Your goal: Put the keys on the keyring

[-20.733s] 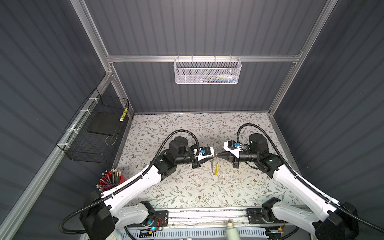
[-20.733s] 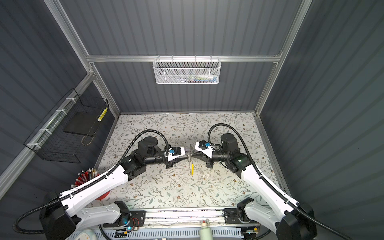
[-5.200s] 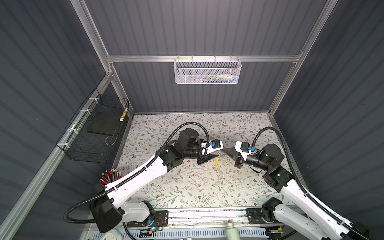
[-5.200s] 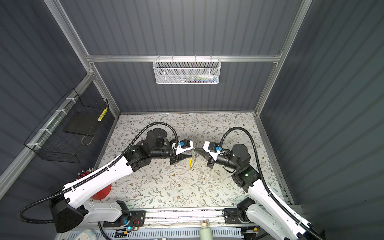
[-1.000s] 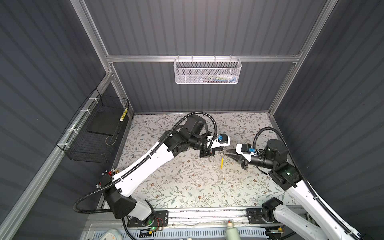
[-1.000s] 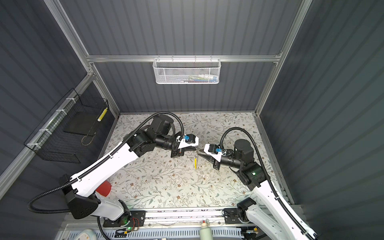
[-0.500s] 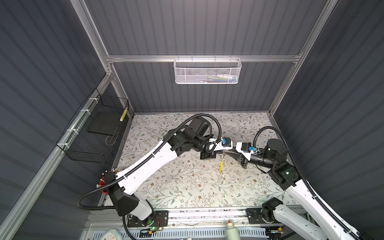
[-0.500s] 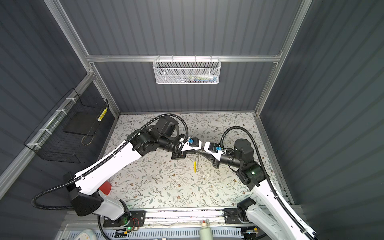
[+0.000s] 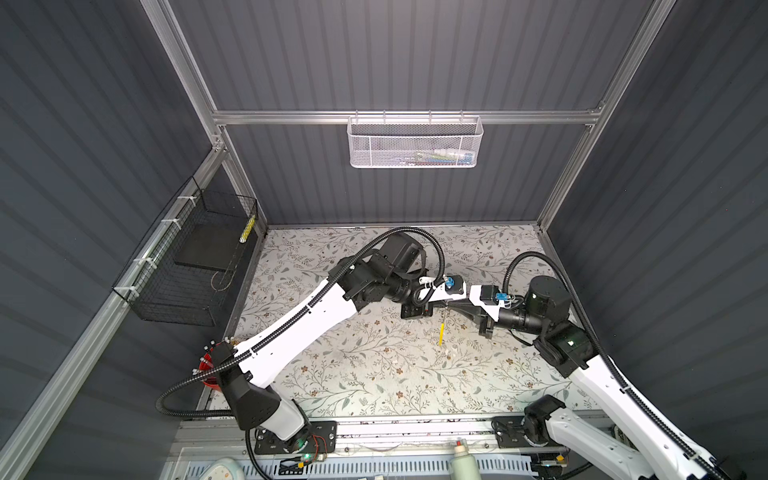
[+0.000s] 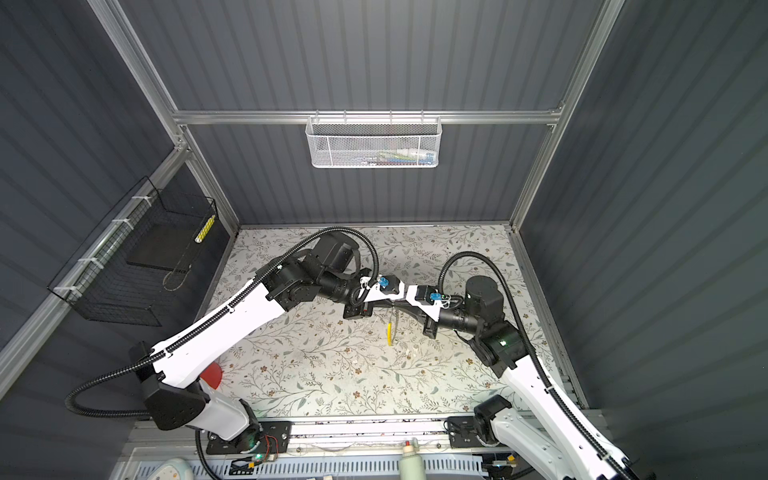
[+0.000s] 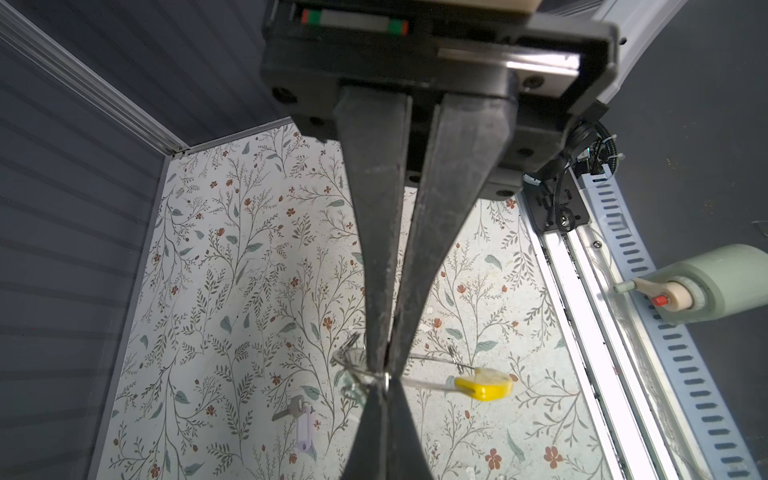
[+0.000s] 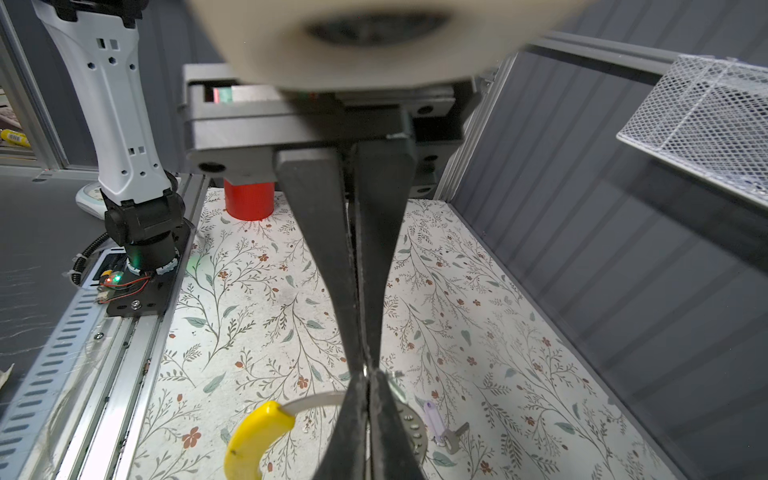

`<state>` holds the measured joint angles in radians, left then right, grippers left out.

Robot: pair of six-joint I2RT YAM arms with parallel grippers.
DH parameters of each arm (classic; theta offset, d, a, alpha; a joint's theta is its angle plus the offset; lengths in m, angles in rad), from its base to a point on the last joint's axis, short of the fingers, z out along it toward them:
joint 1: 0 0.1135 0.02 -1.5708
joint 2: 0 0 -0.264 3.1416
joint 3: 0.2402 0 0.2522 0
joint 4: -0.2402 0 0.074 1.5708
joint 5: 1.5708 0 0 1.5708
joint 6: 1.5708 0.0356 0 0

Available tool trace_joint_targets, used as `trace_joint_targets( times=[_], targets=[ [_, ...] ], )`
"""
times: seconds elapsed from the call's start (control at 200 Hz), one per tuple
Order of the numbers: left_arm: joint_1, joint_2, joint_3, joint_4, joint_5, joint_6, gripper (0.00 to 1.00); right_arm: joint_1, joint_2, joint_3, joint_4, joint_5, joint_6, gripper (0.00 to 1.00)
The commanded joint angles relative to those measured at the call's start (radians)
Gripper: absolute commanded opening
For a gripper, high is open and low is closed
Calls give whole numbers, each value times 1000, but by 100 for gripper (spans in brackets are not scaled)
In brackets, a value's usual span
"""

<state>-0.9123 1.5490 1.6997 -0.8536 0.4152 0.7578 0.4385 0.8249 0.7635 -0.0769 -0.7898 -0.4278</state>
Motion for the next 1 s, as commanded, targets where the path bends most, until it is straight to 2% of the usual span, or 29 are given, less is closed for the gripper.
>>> trace_joint_targets(
  times=[0.0, 0.09, 0.33, 0.435, 0.545, 0.62, 0.765, 0.996],
  targets=[
    [-10, 0, 35, -10, 28, 22, 0, -1, 15, 9, -32, -11, 5, 11],
    [-11, -6, 30, -4, 30, 25, 0, -2, 18, 10, -54, -8, -7, 12],
    [-10, -7, 24, -5, 35, 26, 0, -2, 8, 5, -46, -4, -12, 0],
    [-11, -9, 15, 3, 23, 24, 0, -2, -2, -6, -13, -3, 4, 0],
    [-8, -46, -40, 67, -2, 8, 26, -2, -11, -22, 21, -3, 32, 0],
    [22, -104, -126, 171, 15, -35, 33, -2, -21, -42, 68, -3, 68, 0],
    [93, -192, -263, 340, 84, -136, 35, -2, -37, -81, 184, -15, 150, 0],
    [95, -245, -423, 521, 121, -267, 38, -1, -25, -114, 357, -20, 270, 0]
  ],
)
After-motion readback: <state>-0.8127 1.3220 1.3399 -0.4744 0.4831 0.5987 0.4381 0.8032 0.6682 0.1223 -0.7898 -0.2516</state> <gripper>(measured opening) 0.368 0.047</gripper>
